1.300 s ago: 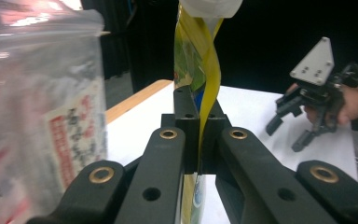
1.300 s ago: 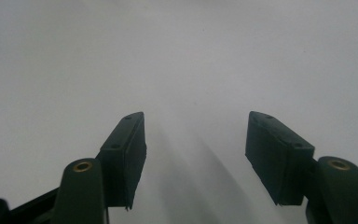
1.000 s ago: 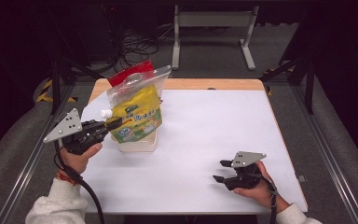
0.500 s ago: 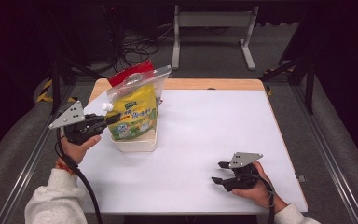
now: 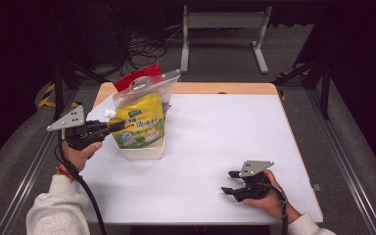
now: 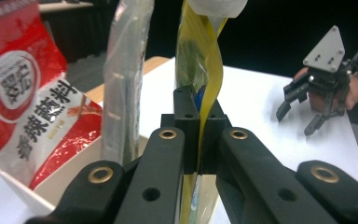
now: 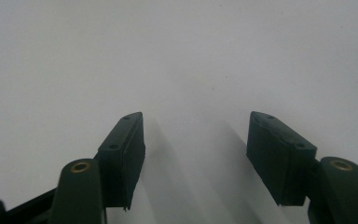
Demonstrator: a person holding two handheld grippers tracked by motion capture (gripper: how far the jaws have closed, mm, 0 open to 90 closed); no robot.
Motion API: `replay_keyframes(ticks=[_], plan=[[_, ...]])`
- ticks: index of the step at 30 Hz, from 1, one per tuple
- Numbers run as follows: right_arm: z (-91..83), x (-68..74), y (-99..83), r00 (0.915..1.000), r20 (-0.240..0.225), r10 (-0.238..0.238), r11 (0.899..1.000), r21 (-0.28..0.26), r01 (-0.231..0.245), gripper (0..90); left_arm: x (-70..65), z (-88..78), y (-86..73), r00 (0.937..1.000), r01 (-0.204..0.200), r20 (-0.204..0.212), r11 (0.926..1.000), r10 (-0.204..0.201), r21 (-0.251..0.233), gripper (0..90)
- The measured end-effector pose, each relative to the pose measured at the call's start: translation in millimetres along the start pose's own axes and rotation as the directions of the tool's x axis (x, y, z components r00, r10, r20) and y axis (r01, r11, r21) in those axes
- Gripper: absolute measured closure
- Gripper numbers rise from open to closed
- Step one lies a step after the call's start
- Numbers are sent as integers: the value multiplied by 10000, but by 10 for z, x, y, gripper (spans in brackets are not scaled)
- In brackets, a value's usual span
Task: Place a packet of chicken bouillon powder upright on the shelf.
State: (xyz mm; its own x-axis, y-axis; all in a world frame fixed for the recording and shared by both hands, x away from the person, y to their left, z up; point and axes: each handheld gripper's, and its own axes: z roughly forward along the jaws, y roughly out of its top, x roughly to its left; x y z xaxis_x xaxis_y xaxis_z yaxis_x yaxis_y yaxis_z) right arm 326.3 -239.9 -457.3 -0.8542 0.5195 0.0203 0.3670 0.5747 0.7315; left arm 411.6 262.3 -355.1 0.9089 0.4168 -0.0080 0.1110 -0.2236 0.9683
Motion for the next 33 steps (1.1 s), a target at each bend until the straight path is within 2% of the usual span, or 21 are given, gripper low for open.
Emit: replay_keyframes(ticks=[1, 3, 4, 5, 6, 9, 14, 20, 21, 23, 25, 26, 29, 31, 33], plan=[[2, 0, -1, 10000, 7, -2, 10000, 3, 2, 368, -11, 38, 5, 9999, -83, -125, 9995, 87, 301, 896], [2, 2, 1, 10000, 4, -2, 10000, 0, 2, 365, -6, 53, 1, 10000, -47, -67, 9996, 49, 281, 895], [2, 7, 2, 10000, -17, -33, 10000, 17, 33, 365, 3, 67, -11, 9994, 56, -356, 9995, -45, 296, 895], [2, 7, 2, 10000, -17, -33, 10000, 17, 33, 365, 3, 67, -11, 9994, 56, -356, 9995, -45, 296, 895], [2, 9, 2, 10000, -15, -44, 10000, 19, 45, 364, 14, 67, -22, 9985, 139, -532, 9995, -125, 268, 895], [0, 12, 3, 10000, -37, -50, 10000, 17, 50, 364, 15, 55, -46, 9965, 104, -832, 9986, -61, 513, 893], [0, 9, 3, 10000, -56, -51, 10000, 15, 51, 363, 12, -47, -40, 9956, 50, -939, 9992, -14, 386, 893], [3, 12, 8, 10000, -54, -54, 10000, 22, 55, 363, 15, -20, -26, 9967, 30, -813, 9988, 10, 487, 893], [3, 12, 8, 10000, -59, -50, 10000, 24, 50, 363, 11, 0, -24, 9969, -9, -788, 9980, 58, 630, 893], [2, 11, 7, 10000, -66, -50, 10000, 23, 50, 363, 12, 4, -18, 9964, -31, -841, 9977, 88, 679, 894], [2, 11, 6, 9999, -84, -57, 10000, 31, 57, 363, 7, 7, -28, 9940, 123, -1094, 9972, -42, 740, 894], [2, 11, 6, 9999, -90, -56, 10000, 35, 56, 362, 12, 2, -31, 9928, 59, -1194, 9969, 36, 789, 894], [2, 15, 6, 9999, -87, -58, 10000, 45, 58, 361, -1, -10, -65, 9922, 190, -1245, 9955, -74, 926, 894], [2, 16, 9, 9999, -80, -77, 10000, 44, 77, 361, 2, -17, -79, 9909, 120, -1344, 9952, 12, 969, 893], [-3, 9, 23, 10000, -30, -73, 10000, -53, 72, 366, 2, -19, -91, 9896, 228, -1436, 9958, -98, 891, 892]])
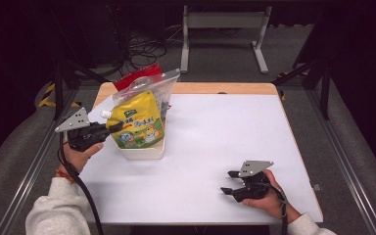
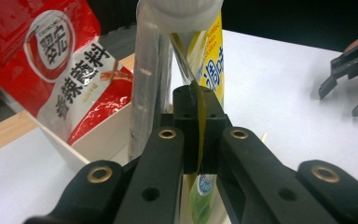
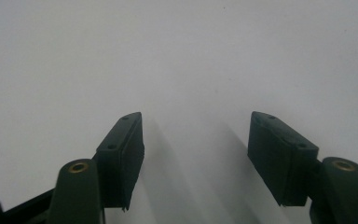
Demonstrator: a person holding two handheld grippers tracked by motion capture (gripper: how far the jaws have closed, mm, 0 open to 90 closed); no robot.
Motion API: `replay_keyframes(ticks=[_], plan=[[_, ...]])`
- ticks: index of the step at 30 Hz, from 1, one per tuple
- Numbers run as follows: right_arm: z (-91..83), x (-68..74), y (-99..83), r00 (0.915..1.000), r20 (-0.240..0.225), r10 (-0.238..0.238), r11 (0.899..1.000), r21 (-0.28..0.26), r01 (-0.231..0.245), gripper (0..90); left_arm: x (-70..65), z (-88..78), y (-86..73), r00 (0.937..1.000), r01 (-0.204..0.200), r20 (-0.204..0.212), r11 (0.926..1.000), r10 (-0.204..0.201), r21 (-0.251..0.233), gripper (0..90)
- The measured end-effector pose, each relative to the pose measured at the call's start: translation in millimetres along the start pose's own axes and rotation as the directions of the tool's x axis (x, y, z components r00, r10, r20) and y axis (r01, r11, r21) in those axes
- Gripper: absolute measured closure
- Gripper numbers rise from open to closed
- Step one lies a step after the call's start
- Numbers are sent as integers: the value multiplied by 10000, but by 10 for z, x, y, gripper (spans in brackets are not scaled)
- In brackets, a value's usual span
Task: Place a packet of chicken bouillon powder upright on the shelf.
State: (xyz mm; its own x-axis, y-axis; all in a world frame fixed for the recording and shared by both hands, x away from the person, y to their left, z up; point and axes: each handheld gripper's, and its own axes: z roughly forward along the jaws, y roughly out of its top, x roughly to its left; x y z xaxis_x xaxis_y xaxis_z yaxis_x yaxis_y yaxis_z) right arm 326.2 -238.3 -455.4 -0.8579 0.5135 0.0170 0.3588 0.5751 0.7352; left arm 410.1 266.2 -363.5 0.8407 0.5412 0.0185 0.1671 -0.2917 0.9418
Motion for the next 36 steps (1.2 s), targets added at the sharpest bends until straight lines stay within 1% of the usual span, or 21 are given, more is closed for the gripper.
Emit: replay_keyframes(ticks=[3, 6, 7, 10, 11, 12, 14, 15, 17, 18, 20, 22, 24, 25, 27, 28, 30, 31, 34, 35, 36], plan=[[-14, -14, 37, 9999, 130, 60, 9997, -232, -57, 377, 12, -11, -11, 9998, 117, -154, 9998, -120, -135, 892], [-14, -19, 63, 9998, 121, 149, 9991, -401, -144, 383, -5, -23, -10, 9996, 242, -114, 9994, -245, -256, 891], [-9, -15, 62, 9999, 106, 127, 9992, -372, -123, 380, -6, -24, -2, 9999, 64, -120, 9997, -66, -225, 891], [9, -14, 48, 9999, 89, 107, 9997, -232, -104, 376, -27, -18, 6, 9999, 134, -79, 9995, -136, -278, 884], [10, -15, 46, 9999, 81, 119, 9997, -209, -118, 373, -35, -9, 5, 9996, 279, 28, 9987, -278, -431, 879], [9, -15, 46, 9999, 69, 118, 9997, -208, -117, 371, -35, -9, 5, 9996, 279, 28, 9987, -278, -431, 856], [5, -14, 47, 9999, 73, 104, 9997, -222, -102, 369, -37, -3, 7, 9990, 438, -98, 9978, -444, -498, 832], [2, -15, 46, 9999, 64, 115, 9997, -231, -114, 368, -52, 4, 7, 9988, 405, -264, 9979, -419, -511, 809], [3, -16, 42, 9999, 59, 99, 9997, -202, -98, 368, -61, 22, -2, 9973, 566, -430, 9969, -590, -543, 746], [4, -18, 40, 9999, 59, 94, 9998, -196, -93, 368, -66, 42, -20, 9975, 603, -344, 9965, -624, -579, 739], [7, -22, 36, 9999, 30, 99, 9998, -175, -98, 368, -79, 77, -37, 9971, 575, -458, 9967, -602, -576, 749], [11, -20, 36, 9999, 26, 110, 9998, -162, -110, 367, -87, 105, -51, 9973, 586, -401, 9965, -610, -604, 761], [17, -17, 39, 9999, -26, 98, 9999, -140, -98, 366, -94, 106, -50, 9979, 513, -367, 9968, -537, -615, 833], [20, -16, 39, 9999, -53, 91, 9999, -122, -91, 366, -105, 99, -43, 9977, 431, -491, 9968, -465, -670, 858], [24, -14, 39, 10000, -64, 61, 9999, -109, -62, 365, -114, 28, -2, 9972, 345, -637, 9963, -395, -791, 866], [24, -14, 39, 10000, -64, 61, 9999, -109, -62, 365, -114, 28, -2, 9972, 345, -637, 9963, -395, -791, 866], [26, -16, 35, 9999, -78, 66, 9999, -87, -67, 364, -116, -37, 17, 9961, 388, -753, 9942, -464, -1005, 866], [26, -20, 33, 9999, -70, 71, 9999, -72, -72, 364, -118, -62, 33, 9964, 387, -714, 9933, -467, -1091, 866], [23, -24, 31, 9999, -65, 94, 9999, -67, -94, 363, -139, -96, 105, 9971, 316, -654, 9950, -379, -949, 866], [23, -23, 31, 9999, -71, 92, 9999, -66, -93, 364, -149, -101, 130, 9969, 216, -733, 9969, -272, -761, 868], [23, -22, 31, 9999, -77, 84, 10000, -47, -85, 364, -157, -108, 160, 9976, 65, -684, 9987, -100, -505, 870]])
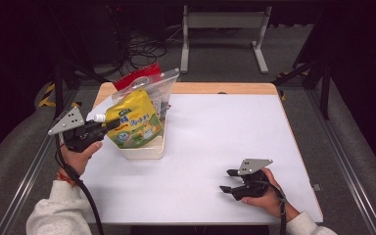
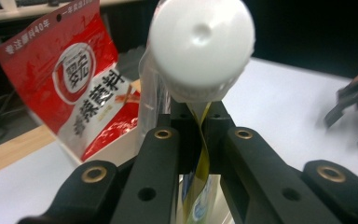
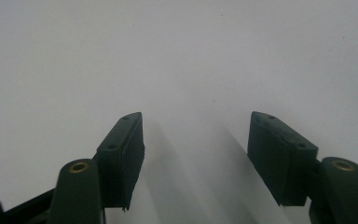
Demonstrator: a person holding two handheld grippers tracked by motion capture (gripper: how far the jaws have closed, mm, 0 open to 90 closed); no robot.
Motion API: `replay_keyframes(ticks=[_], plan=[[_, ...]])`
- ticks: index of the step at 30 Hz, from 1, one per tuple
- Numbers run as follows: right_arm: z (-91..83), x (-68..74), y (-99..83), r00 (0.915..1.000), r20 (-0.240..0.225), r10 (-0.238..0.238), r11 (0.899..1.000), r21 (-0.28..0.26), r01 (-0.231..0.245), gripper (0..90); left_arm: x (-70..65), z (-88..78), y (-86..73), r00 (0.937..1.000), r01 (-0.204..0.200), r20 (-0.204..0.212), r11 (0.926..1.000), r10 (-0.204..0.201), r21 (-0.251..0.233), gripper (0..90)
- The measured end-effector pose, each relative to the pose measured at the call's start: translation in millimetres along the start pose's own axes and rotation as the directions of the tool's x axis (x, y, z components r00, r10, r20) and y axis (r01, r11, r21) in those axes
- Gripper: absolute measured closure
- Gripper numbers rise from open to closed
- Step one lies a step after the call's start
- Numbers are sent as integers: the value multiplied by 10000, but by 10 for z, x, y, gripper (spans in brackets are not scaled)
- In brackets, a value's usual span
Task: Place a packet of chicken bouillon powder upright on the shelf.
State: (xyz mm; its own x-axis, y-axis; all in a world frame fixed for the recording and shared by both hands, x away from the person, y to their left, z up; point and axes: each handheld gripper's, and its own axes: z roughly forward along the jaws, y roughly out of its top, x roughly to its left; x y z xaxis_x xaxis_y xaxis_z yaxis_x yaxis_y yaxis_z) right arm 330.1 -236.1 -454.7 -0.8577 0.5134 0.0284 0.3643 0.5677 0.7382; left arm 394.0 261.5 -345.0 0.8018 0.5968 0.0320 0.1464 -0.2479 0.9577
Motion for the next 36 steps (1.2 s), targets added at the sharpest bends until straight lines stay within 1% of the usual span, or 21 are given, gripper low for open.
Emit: replay_keyframes(ticks=[1, 3, 5, 6, 7, 11, 15, 16, 17, 19, 21, 23, 25, 26, 27, 28, 29, 30, 31, 32, 36], plan=[[2, 1, -1, 10000, -10, -7, 10000, 22, 7, 364, -7, -3, 18, 9999, -62, 148, 9999, 60, 115, 873], [5, 0, -3, 10000, -22, -1, 10000, 30, 1, 364, -18, -2, 36, 9999, -75, 103, 9997, 73, 227, 873], [14, -6, -9, 10000, -29, 31, 10000, 80, -31, 362, -18, -2, 57, 9992, -94, 384, 9996, 84, 260, 875], [14, -6, -9, 10000, -29, 31, 10000, 80, -31, 362, -22, 0, 66, 9993, -49, 364, 9996, 39, 285, 875], [16, -8, -12, 10000, -30, 53, 9999, 104, -53, 362, -26, 20, 77, 9996, -27, 297, 9990, 14, 436, 875], [18, -10, -12, 10000, -38, 65, 9999, 125, -65, 360, -32, 59, 72, 9989, 136, 439, 9990, -155, 433, 875], [21, -9, -12, 10000, -37, 77, 9999, 125, -76, 357, -21, 106, 50, 9959, 411, 794, 9987, -433, 294, 874], [21, -10, -12, 10000, -42, 85, 9999, 130, -85, 357, -24, 115, 53, 9974, 309, 631, 9984, -339, 471, 874], [20, -10, -12, 10000, -47, 81, 9999, 140, -80, 356, -39, 129, 61, 9991, 129, 400, 9968, -161, 792, 873], [19, -13, -15, 9999, -63, 90, 9999, 141, -89, 356, -56, 123, 65, 9986, 95, 508, 9967, -137, 806, 875], [18, -16, -15, 9999, -66, 94, 9999, 141, -93, 357, -61, 117, 76, 9993, 50, 355, 9965, -80, 835, 875], [18, -15, -16, 9999, -59, 85, 9999, 137, -84, 357, -75, 127, 84, 9997, 53, 212, 9948, -75, 1012, 874], [17, -15, -16, 9999, -59, 88, 9999, 140, -87, 356, -74, 139, 83, 9999, 35, 164, 9942, -53, 1075, 874], [16, -15, -15, 10000, -40, 78, 9999, 144, -77, 355, -73, 140, 82, 9998, 107, 166, 9939, -126, 1099, 874], [16, -15, -17, 10000, -34, 81, 9999, 139, -80, 355, -76, 141, 80, 9998, 167, 90, 9928, -179, 1189, 876], [16, -15, -17, 10000, -34, 78, 9999, 138, -77, 354, -75, 141, 78, 9999, 100, 18, 9914, -103, 1306, 876], [16, -14, -17, 10000, -31, 76, 9999, 140, -75, 353, -79, 141, 75, 9998, 167, -149, 9899, -148, 1411, 877], [16, -15, -17, 10000, -34, 75, 9999, 142, -75, 353, -82, 122, 75, 9998, -13, -170, 9864, 42, 1643, 877], [16, -15, -17, 10000, -34, 75, 9999, 142, -75, 353, -82, 122, 75, 9998, -13, -170, 9864, 42, 1643, 877], [16, -15, -17, 10000, -40, 77, 9999, 139, -76, 353, -91, 109, 78, 9991, -25, -422, 9849, 100, 1733, 877], [10, -20, -17, 9999, -38, 93, 9999, 100, -93, 350, -105, 94, 79, 9993, 34, -369, 9859, 28, 1675, 876]])
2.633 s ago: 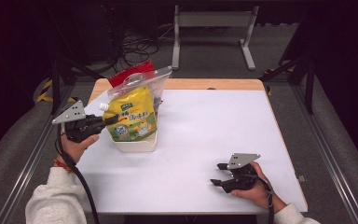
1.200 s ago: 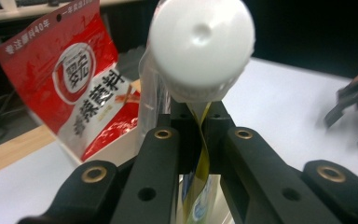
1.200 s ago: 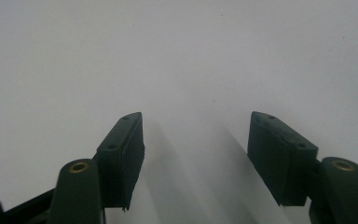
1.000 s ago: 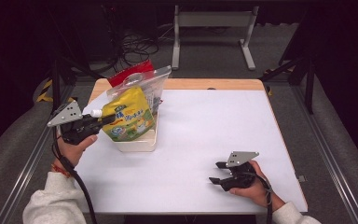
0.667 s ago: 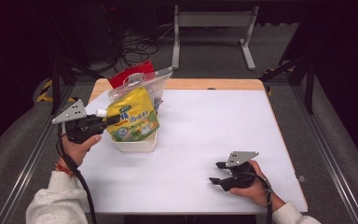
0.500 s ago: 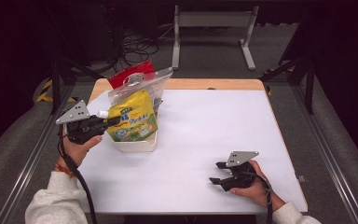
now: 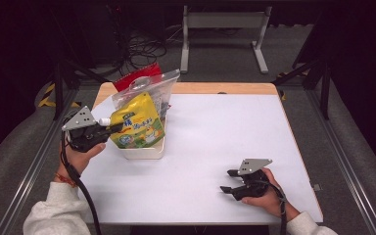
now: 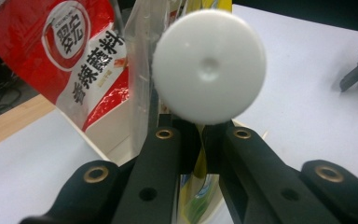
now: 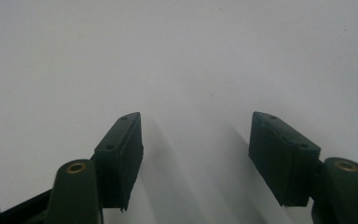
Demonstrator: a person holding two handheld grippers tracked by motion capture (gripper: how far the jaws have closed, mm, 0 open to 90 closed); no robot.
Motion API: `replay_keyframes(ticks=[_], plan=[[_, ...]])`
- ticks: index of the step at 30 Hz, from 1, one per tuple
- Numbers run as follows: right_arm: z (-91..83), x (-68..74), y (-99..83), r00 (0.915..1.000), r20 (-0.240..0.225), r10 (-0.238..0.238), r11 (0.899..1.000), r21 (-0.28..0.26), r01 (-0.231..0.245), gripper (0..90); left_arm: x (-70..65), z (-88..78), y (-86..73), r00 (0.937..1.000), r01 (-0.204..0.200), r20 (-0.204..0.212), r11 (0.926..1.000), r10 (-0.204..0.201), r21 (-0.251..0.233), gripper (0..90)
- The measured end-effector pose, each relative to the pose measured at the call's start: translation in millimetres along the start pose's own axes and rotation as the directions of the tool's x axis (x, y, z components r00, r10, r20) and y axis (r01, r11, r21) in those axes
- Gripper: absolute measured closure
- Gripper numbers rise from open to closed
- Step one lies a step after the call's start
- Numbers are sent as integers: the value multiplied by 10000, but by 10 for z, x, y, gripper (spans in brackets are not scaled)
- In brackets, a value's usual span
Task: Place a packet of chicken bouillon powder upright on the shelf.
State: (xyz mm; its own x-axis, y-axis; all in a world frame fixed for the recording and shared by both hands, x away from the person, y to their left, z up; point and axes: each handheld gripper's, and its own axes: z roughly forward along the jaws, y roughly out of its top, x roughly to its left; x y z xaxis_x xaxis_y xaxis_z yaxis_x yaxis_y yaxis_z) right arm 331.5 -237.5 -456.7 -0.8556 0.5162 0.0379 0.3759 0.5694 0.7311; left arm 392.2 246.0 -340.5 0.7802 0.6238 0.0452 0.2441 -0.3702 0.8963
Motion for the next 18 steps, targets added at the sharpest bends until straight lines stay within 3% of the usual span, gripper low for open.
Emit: replay_keyframes(ticks=[6, 10, 15, 17, 18], plan=[[-37, 2, 22, 10000, 80, -26, 9995, -308, 28, 352, -2, 88, -67, 9999, 96, 112, 9998, -98, 172, 875], [-48, -1, 25, 10000, 79, -32, 9993, -373, 35, 352, 12, 100, -137, 9998, 61, 217, 9995, -54, -325, 861], [-40, -1, 27, 9999, 82, -71, 9995, -292, 74, 352, 27, 158, -257, 9963, 406, 805, 9908, -304, -1292, 663], [-39, 2, 29, 9999, 55, -102, 9995, -288, 104, 352, 38, 225, -337, 9921, 804, 1061, 9887, -671, -1264, 634], [-39, 3, 30, 9999, 49, -107, 9995, -294, 109, 352, 22, 282, -394, 9917, 807, 1094, 9896, -677, -1191, 615]])
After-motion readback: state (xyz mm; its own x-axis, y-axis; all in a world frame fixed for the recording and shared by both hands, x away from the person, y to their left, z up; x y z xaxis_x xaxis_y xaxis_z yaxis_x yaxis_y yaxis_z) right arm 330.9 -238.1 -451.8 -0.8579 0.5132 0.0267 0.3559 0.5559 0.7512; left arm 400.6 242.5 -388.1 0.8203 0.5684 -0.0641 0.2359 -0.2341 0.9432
